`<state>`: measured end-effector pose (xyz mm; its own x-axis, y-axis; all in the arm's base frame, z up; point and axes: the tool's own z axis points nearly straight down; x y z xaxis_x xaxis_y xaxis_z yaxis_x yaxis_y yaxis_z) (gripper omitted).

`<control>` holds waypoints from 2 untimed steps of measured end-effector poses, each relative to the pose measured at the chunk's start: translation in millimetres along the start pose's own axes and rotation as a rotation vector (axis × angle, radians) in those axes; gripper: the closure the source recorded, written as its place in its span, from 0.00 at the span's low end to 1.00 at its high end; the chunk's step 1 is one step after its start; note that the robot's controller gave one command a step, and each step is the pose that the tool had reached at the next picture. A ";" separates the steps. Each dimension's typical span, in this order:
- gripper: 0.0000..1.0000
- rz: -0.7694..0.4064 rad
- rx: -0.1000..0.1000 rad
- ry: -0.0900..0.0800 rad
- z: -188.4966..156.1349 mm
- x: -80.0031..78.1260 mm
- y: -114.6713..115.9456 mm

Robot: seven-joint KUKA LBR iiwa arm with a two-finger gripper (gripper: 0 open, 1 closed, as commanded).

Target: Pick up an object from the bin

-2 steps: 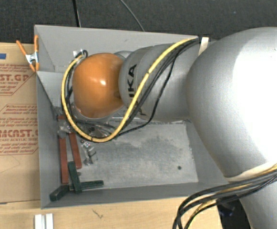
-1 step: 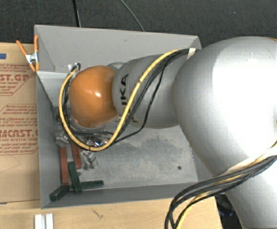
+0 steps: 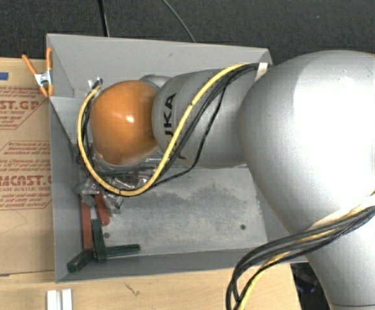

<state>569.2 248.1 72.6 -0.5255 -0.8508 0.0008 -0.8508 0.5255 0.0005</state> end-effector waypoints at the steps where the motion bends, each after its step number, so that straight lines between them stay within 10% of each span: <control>1: 1.00 0.000 -0.001 -0.001 0.0 0.1 -0.2; 2: 1.00 0.001 0.001 -0.006 -51.3 -1.7 0.4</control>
Offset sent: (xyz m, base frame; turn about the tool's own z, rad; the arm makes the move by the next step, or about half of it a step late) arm 0.0001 0.0000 0.0505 0.0000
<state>569.8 249.8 123.9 -0.5264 -0.8502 -0.0053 -0.8503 0.5264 -0.0009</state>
